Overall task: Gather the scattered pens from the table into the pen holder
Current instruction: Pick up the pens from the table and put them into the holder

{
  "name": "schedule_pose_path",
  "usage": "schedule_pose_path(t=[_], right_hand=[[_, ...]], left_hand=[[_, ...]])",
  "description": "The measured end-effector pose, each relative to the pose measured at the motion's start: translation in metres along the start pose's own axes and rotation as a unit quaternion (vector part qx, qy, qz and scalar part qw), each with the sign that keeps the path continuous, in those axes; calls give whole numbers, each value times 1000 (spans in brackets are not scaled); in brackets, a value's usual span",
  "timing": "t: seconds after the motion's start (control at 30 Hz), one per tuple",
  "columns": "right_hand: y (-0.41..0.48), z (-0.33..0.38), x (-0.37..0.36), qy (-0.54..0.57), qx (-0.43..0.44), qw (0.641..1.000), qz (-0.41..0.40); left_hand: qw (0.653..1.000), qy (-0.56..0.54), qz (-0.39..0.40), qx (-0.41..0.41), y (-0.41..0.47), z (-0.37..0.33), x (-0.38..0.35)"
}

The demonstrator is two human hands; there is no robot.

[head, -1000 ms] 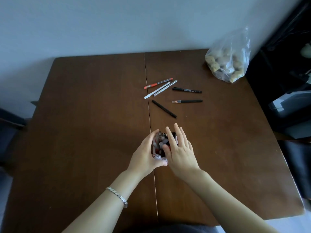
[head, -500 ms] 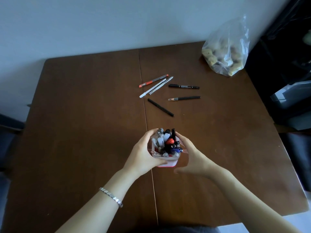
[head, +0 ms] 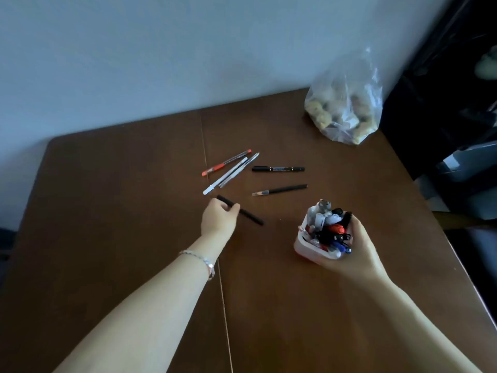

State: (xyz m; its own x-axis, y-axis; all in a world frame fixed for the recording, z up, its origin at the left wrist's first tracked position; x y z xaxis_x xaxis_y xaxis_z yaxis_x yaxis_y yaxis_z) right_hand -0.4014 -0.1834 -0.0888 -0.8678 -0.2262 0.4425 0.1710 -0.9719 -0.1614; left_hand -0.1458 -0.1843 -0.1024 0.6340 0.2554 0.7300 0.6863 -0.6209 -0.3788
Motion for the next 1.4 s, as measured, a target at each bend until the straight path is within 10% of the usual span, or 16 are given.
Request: schedule_pose_path(t=[0.27, 0.63, 0.87, 1.4], right_hand=[[19, -38, 12, -9, -42, 999, 30], [25, -37, 11, -4, 10, 1000, 17], [25, -36, 11, 2, 11, 1000, 10], [-15, -32, -36, -27, 5, 997, 71]], left_hand=[[994, 83, -13, 64, 46, 4, -35], [973, 68, 45, -217, 41, -44, -58], [968, 119, 66, -209, 43, -38, -70], [935, -312, -99, -137, -92, 24, 101]])
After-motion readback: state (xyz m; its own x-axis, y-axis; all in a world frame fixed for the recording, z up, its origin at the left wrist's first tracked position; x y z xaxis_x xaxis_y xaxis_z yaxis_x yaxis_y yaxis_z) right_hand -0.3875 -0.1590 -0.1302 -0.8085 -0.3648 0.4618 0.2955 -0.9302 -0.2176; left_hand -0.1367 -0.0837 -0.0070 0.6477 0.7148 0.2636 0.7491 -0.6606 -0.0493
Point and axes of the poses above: each hand's wrist, its own y-axis towards the middle knuckle, its own x-axis out of the back of the hand, z = x × y, the point moved 2 cm from there along y, towards the middle knuckle, and after that the axes turned 7 degrees about -z, right-handed, at the moved point
